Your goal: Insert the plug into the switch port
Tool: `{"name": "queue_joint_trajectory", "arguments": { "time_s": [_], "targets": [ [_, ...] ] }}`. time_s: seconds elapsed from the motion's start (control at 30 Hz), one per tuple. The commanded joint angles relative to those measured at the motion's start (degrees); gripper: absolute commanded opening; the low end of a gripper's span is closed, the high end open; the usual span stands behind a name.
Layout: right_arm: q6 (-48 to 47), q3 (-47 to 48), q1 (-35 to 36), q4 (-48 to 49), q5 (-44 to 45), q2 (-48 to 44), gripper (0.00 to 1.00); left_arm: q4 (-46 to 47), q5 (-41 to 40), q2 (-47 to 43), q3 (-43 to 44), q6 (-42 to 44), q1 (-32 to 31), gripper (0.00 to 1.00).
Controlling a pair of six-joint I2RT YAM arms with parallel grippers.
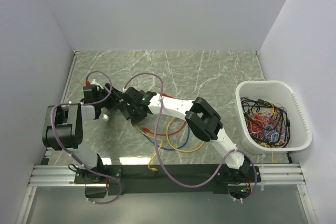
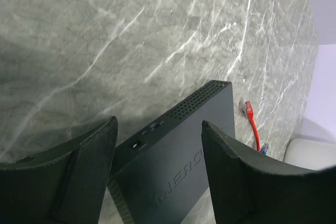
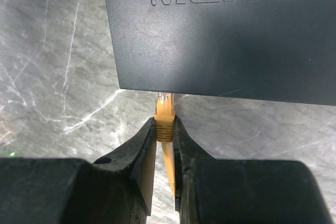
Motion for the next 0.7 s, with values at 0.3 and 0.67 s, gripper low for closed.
{"name": "queue_joint_trajectory", "arguments": {
  "time_s": [0.3, 0.67],
  "targets": [
    [-0.39, 4.11, -0.03, -2.69, -0.97, -0.67, 0.00, 2.47, 2.38, 2.95, 4.08, 1.00, -0.18, 0.72],
    [-0.13, 6.57, 0.50, -4.71, -3.44, -0.06, 0.00, 1.33, 2.91, 3.12, 3.99, 1.53, -0.71, 0.72]
  ]
}}
